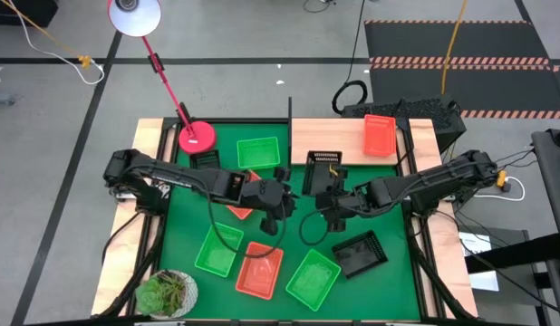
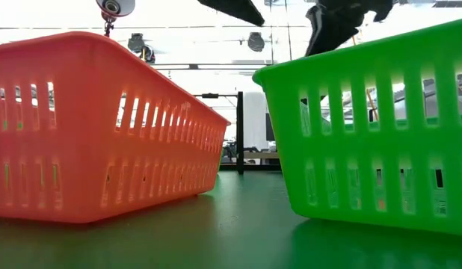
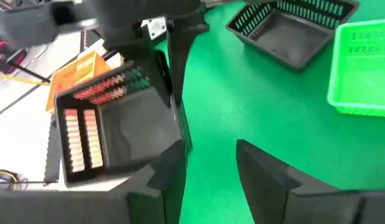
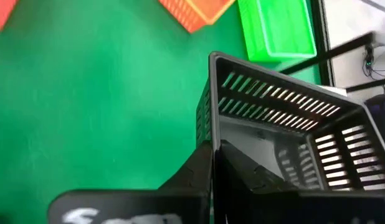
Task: Stack baskets on shelf by color
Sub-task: Put the center black bin on the shelf
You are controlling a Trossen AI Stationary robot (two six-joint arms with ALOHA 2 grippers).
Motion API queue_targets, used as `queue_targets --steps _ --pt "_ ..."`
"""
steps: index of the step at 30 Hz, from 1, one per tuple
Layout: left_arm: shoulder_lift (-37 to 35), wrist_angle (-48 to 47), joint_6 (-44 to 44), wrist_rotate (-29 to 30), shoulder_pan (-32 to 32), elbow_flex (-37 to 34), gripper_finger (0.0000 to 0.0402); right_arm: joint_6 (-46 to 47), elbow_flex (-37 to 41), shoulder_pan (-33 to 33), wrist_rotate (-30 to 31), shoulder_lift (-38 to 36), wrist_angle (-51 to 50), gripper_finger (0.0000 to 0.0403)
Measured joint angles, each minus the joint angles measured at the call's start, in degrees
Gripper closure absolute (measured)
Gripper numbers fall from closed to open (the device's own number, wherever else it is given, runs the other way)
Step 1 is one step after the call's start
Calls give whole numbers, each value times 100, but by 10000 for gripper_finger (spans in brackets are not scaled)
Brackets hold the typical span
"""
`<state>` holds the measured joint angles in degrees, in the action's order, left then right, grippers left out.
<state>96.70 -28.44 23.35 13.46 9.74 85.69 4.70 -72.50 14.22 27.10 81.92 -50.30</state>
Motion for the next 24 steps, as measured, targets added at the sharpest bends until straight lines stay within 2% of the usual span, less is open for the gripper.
queue_targets --steps 7,13,17,24 --pt "-528 -1018 -1019 13 95 1 265 -401 396 -44 14 -624 11 397" --pt "-569 -1656 -1568 17 203 -15 287 -1098 1187 -355 3 -1535 876 395" --pt "-566 -1430 -1484 10 256 -323 301 -1927 1908 -710 -68 -2168 1637 395" --pt "-558 -1341 -1726 12 181 -734 309 -3178 2809 -1754 -1030 -2996 2542 395"
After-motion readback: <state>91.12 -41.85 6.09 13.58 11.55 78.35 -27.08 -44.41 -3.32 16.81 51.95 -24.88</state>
